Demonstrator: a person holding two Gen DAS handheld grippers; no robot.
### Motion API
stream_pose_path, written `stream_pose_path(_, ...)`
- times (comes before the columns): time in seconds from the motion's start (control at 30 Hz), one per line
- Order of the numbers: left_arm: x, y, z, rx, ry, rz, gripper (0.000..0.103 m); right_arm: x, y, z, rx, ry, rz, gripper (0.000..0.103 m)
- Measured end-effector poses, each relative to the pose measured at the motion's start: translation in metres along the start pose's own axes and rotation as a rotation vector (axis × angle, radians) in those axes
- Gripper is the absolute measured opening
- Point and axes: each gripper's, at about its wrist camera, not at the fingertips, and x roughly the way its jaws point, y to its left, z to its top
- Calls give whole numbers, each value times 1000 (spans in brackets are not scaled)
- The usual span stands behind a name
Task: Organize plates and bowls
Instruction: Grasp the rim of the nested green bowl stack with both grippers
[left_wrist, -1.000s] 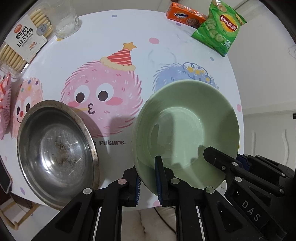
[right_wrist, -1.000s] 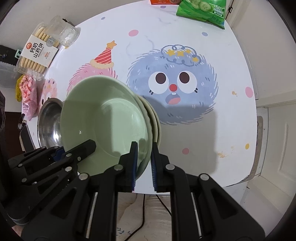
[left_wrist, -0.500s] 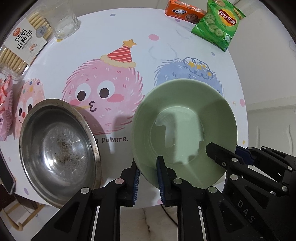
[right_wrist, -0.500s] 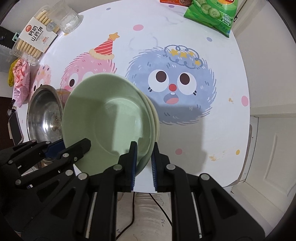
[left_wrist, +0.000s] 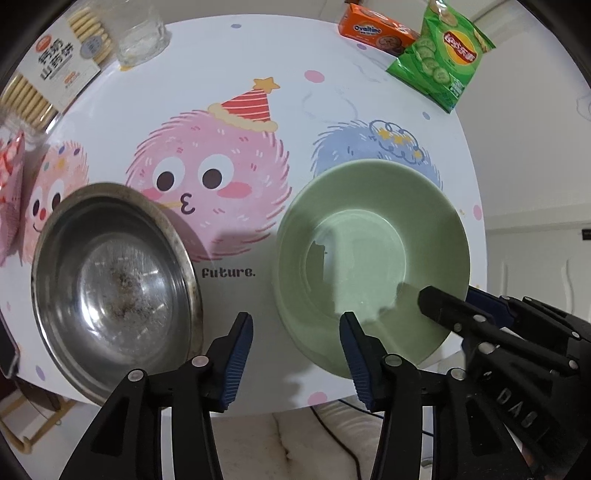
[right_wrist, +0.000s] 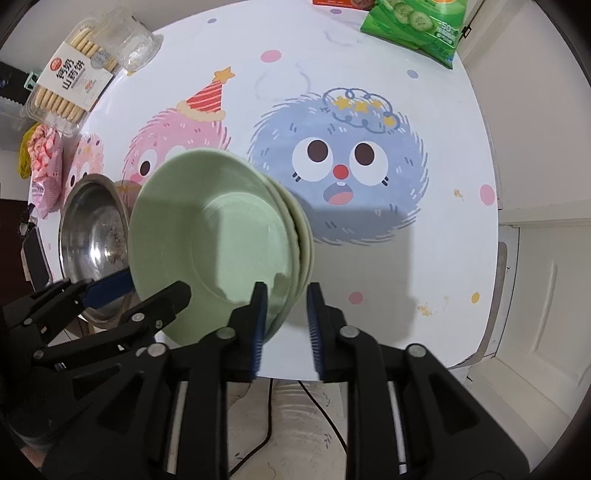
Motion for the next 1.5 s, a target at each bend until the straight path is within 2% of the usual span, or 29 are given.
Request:
stream_pose_path(0.1, -3, 6, -1, -34, -4, -19, 58, -5, -8, -1, 37, -13, 23, 29)
stream_pose_path(0.17, -4, 10, -2, -56, -2, -35, 58, -10, -14, -1, 60, -29, 31, 42)
stream_pose_path(0.23, -5, 14, -3, -73, -3, -39, 59, -13, -20, 0, 78, -45, 38, 51)
stream_pose_path(0.27, -5, 15, -4, -81, -3, -46, 60, -15, -23, 1, 92, -54, 47, 52)
stream_pose_path(0.37, -3, 20, -7, -118, 3, -74, 65, -18, -33, 2, 137, -64, 91, 53)
stream_pose_path(0.43, 0, 25, -9, -147, 7, -102, 72, -17, -40, 3, 169, -60, 123, 55)
stream_pose_path(0.53, 6, 30, -11, -193, 15, -131, 72, -10, -48, 5, 211, -44, 179, 55)
stream_pose_path(0.77, 27, 41, -14, -292, 39, -181, 73, 13, -52, 7, 245, -9, 241, 56)
stream_pose_path(1.23, 47, 44, -15, -362, 46, -207, 73, 41, -46, 9, 218, 46, 261, 56)
stream_pose_path(1.5, 48, 39, -12, -376, 14, -212, 73, 49, -50, 11, 217, 61, 277, 56)
